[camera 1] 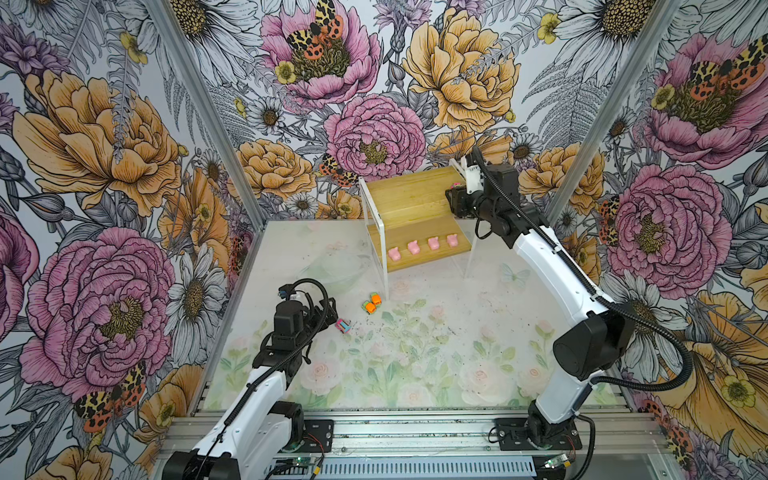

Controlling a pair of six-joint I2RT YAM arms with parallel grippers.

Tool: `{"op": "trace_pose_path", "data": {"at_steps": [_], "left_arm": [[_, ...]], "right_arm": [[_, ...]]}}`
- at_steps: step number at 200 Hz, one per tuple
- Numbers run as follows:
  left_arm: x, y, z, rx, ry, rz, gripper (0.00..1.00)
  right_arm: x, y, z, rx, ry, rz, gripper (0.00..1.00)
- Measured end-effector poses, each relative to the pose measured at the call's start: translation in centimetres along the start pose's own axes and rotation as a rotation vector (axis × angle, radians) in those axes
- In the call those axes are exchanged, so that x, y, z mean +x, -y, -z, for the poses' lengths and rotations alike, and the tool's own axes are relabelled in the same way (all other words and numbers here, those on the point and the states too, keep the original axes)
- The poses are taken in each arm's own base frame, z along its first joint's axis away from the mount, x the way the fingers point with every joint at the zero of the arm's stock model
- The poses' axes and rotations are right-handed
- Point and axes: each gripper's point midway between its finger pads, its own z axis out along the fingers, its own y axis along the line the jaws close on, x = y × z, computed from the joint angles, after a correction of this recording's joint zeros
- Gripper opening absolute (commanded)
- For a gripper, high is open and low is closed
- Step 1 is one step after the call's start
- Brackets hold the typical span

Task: Place and organize the plastic toys onto the shelf
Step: 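Carry the truck with the right gripper onto the upper shelf, then lower the truck onto the upper shelf and open the right gripper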

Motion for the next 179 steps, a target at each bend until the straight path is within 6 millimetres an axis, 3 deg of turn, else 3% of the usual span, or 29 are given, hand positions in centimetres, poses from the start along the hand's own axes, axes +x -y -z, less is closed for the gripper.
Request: {"op": "trace_pose_path", "data": {"at_steps": [43, 129, 179], "left_arm": [[0.3, -0.2, -0.2, -0.006, -0.011, 0.000, 0.99], [0.5, 0.0, -0.5, -0.001, -0.018, -0.005, 0.99], [0.9, 0.6, -0.7, 0.014, -0.030, -0.016, 0.99]], "right_arm": [[0.0, -0.1, 0.5, -0.007, 0.002, 0.007, 0.61], [-0.3, -0.6, 5.6, -0.024, 0.039, 0.014, 0.70], [0.0, -0.1, 4.6, -0.029, 0.035, 0.015, 0.67]]}}
